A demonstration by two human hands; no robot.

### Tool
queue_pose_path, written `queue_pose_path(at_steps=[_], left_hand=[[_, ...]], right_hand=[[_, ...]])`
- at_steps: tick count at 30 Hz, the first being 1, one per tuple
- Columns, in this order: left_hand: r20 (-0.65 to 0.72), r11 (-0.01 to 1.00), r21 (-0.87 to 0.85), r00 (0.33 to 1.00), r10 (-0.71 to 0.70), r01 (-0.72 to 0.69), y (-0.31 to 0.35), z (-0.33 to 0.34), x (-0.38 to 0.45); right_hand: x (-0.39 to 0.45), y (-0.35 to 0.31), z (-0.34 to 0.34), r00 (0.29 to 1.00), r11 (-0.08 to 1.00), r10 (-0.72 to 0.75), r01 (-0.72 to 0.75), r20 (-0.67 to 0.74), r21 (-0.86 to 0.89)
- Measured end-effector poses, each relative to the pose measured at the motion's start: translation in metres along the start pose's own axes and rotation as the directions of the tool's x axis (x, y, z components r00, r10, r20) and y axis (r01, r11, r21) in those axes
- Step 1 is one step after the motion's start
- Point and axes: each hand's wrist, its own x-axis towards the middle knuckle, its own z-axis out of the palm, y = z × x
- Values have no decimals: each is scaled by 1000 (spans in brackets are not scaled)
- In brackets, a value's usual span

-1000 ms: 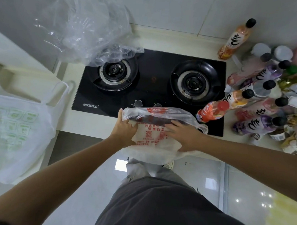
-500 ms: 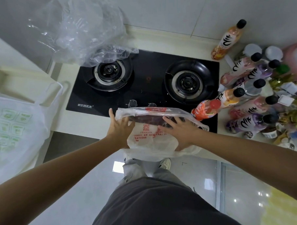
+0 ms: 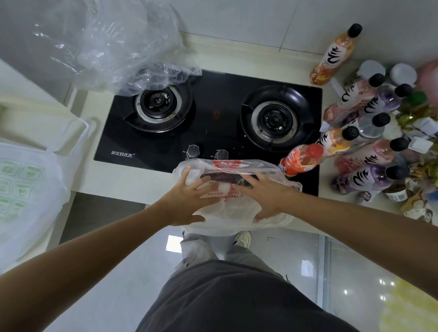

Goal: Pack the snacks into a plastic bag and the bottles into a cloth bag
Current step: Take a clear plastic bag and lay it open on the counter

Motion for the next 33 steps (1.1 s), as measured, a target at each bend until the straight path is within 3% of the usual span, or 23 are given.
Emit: queue_pose_path(at_steps=[4,6,7,9,11,14,16,18,22,28,33], left_hand=[[115,996,0,989,-88,89,-7,17,0],[132,994,5,985,-109,109,-7,21,2],[132,993,7,985,-114,114,-6,21,4],[132,992,10,983,-126,126,-4,21,5],[124,990,7,982,-142,142,-2,21,6],[101,987,5,982,-161,161,2,22,6],[91,981,-5,977,-195,196,8,24,6],[72,972,-25,971,-230,232,12,25,5],[75,968,-24,966,-247,250,15,29,4],[63,951,-58,952,-301,304,28,33,7],[32,934,-51,935,-353,354,31,32,9]], right_hand=[[-5,-5,-7,1000,999,-28,28,-4,20],[-10,-9,-12,987,991,-123,117,-101,-58],[-13,-12,-13,962,976,-203,183,-182,-120],[-18,-16,-11,844,924,-373,304,-386,-231],[-21,-16,-7,756,906,-419,311,-503,-287],[-16,-9,2,831,965,-218,105,-512,-241],[-14,-1,13,909,990,-34,-25,-415,-136],[-14,4,24,946,994,47,-76,-320,-77],[-11,4,36,959,999,49,-46,-280,18],[-3,-4,45,837,992,-31,90,-547,83],[-1,-10,56,920,996,43,-10,-391,88]])
